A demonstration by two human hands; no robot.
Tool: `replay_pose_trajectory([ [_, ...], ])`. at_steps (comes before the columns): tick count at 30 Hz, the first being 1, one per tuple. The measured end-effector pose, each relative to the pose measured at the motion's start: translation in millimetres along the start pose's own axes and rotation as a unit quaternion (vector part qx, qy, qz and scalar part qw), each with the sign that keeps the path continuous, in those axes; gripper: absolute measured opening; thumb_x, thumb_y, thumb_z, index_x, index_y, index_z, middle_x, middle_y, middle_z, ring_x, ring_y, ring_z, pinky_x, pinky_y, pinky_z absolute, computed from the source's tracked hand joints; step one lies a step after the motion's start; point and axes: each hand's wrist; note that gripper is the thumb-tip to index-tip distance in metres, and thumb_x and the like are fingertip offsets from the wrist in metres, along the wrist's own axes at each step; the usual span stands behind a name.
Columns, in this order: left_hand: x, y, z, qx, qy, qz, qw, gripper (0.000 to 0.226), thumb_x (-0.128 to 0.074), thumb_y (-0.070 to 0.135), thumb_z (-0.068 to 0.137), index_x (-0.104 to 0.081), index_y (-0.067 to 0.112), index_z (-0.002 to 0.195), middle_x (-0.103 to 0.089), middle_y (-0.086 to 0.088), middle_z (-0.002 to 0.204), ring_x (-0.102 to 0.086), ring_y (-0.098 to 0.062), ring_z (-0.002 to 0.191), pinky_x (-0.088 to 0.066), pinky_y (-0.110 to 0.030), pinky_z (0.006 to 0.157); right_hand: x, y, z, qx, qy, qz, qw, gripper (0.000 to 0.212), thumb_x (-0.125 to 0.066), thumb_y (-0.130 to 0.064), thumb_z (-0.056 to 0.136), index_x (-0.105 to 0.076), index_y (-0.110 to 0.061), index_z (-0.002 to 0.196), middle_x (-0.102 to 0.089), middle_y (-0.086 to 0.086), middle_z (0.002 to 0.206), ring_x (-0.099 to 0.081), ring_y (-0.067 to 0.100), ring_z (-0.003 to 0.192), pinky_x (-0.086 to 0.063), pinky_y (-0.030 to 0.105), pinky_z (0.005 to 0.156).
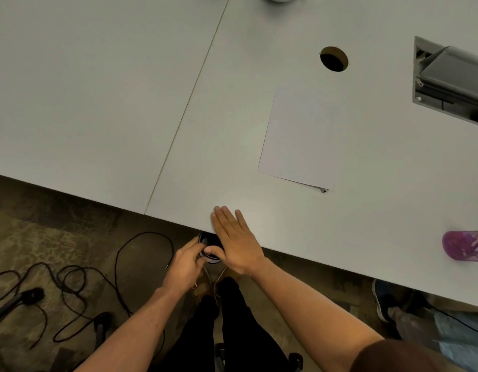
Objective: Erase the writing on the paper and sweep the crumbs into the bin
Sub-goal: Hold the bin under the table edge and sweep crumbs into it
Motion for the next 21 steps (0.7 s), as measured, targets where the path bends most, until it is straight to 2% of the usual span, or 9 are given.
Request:
replay_pose_trajectory([
  [2, 0.1, -0.4, 0.0, -0.002, 0.004, 0.002, 1.0, 0.018, -0.067, -0.006, 0.085, -0.07, 0.009, 0.093, -0.06, 0.004, 0.099, -0.058, -0.001, 0.086, -0.047, -0.015, 0.075, -2.9, 0.2, -3.2, 0.025, -0.014, -0.015, 0.999, 0.08, -0.022, -0.063, 0.094, -0.004, -0.008, 0.15, -0.001, 0.01, 0.158, 0.01, 0.02, 0.144, 0.0, 0.046, 0.118],
  [4, -0.7, -1.9, 0.2, -0.007, 0.011, 0.0, 1.0, 0.018, -0.068, -0.009, 0.083, -0.069, 0.009, 0.087, -0.062, 0.001, 0.098, -0.06, -0.005, 0.084, -0.051, -0.023, 0.075, -9.2, -1.6, -12.8, 0.067, -0.023, -0.021, 0.997, 0.081, -0.027, -0.062, 0.094, -0.007, -0.006, 0.149, -0.004, 0.012, 0.158, 0.009, 0.021, 0.145, -0.002, 0.047, 0.117],
  [8, -2.8, -0.9, 0.8, -0.017, 0.008, -0.013, 1.0, 0.023, -0.067, -0.011, 0.081, -0.071, 0.008, 0.093, -0.065, 0.002, 0.106, -0.059, 0.002, 0.095, -0.047, -0.006, 0.081, -16.6, -6.4, -33.6, 0.107, -0.034, -0.01, 0.994, 0.08, -0.029, -0.06, 0.094, -0.009, -0.007, 0.149, -0.005, 0.01, 0.158, 0.008, 0.019, 0.145, -0.005, 0.047, 0.117],
  [9, -2.9, -1.5, 0.4, -0.017, 0.006, -0.015, 1.0, 0.024, -0.067, -0.011, 0.081, -0.071, 0.009, 0.094, -0.064, 0.003, 0.106, -0.059, 0.004, 0.095, -0.046, -0.006, 0.081, -14.9, -6.9, -38.3, 0.105, -0.024, -0.001, 0.994, 0.079, -0.028, -0.06, 0.094, -0.009, -0.007, 0.149, -0.005, 0.01, 0.158, 0.007, 0.018, 0.145, -0.005, 0.046, 0.118],
  [11, -2.8, -2.9, 0.4, -0.017, 0.004, -0.011, 1.0, 0.023, -0.069, -0.009, 0.08, -0.07, 0.012, 0.09, -0.064, 0.003, 0.103, -0.061, -0.001, 0.092, -0.051, -0.016, 0.081, -9.6, -3.2, -47.3, 0.053, 0.014, 0.032, 0.998, 0.079, -0.021, -0.062, 0.094, -0.01, -0.007, 0.149, -0.006, 0.011, 0.158, 0.006, 0.02, 0.145, -0.004, 0.046, 0.118],
  [13, -2.1, -4.3, 0.0, -0.003, 0.003, -0.002, 1.0, 0.022, -0.07, -0.008, 0.08, -0.068, 0.013, 0.087, -0.062, 0.003, 0.1, -0.062, -0.007, 0.092, -0.051, -0.021, 0.081, -6.7, 7.7, -55.9, -0.073, 0.054, 0.057, 0.994, 0.08, -0.015, -0.064, 0.094, -0.005, -0.009, 0.15, -0.001, 0.011, 0.158, 0.008, 0.022, 0.145, -0.002, 0.046, 0.118],
  [16, -2.4, -2.8, -0.9, 0.009, 0.005, -0.001, 1.0, 0.021, -0.069, -0.009, 0.081, -0.066, 0.012, 0.084, -0.06, 0.003, 0.097, -0.061, -0.01, 0.09, -0.048, -0.021, 0.079, -10.7, 29.7, -69.5, -0.256, 0.065, 0.056, 0.963, 0.08, -0.015, -0.065, 0.095, 0.006, -0.01, 0.149, 0.009, 0.009, 0.157, 0.015, 0.021, 0.144, 0.002, 0.044, 0.118],
  [18, -2.4, -1.4, -1.0, 0.011, 0.006, -0.002, 1.0, 0.021, -0.069, -0.008, 0.081, -0.066, 0.013, 0.084, -0.06, 0.003, 0.096, -0.062, -0.01, 0.089, -0.05, -0.025, 0.08, -14.5, 35.2, -74.0, -0.284, 0.047, 0.049, 0.956, 0.081, -0.015, -0.065, 0.094, 0.008, -0.009, 0.149, 0.01, 0.01, 0.157, 0.019, 0.02, 0.143, 0.004, 0.044, 0.117],
  [21, -2.7, -0.9, -1.3, 0.021, 0.005, -0.004, 1.0, 0.019, -0.069, -0.007, 0.081, -0.067, 0.012, 0.085, -0.061, 0.003, 0.099, -0.062, -0.009, 0.091, -0.05, -0.021, 0.08, -17.6, 26.0, -71.7, -0.244, 0.024, 0.026, 0.969, 0.084, -0.013, -0.068, 0.093, 0.003, -0.007, 0.149, 0.008, 0.011, 0.157, 0.017, 0.023, 0.143, 0.004, 0.047, 0.115],
])
Point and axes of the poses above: each hand's wrist, its own z-axis towards the middle knuckle, its own x-axis out of the back of the hand, y = z × x
